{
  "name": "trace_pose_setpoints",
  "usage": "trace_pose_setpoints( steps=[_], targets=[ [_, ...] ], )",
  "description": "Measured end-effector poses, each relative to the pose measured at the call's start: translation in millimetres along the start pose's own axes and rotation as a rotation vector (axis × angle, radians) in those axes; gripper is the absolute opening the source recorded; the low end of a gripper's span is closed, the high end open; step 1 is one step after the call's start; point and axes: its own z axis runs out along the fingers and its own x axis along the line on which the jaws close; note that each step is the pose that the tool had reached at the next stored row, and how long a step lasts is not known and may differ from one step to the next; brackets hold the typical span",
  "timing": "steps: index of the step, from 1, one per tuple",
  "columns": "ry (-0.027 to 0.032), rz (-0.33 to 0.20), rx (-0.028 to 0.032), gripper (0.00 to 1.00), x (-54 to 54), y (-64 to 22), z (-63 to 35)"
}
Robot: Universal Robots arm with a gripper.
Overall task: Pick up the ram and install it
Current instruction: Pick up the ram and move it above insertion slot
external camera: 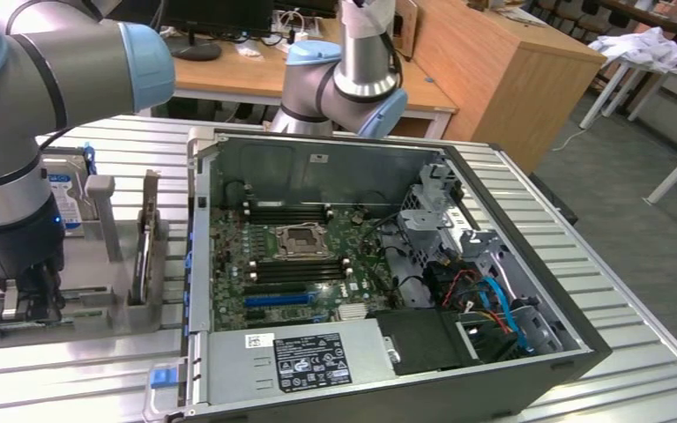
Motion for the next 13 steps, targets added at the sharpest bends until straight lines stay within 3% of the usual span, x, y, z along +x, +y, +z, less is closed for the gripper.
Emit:
trace_pose_setpoints(
  steps=[13],
  targets=[
    [-0.0004,0.000,0.0002,0.23,-0.5,-0.1,2.4]
  ],
)
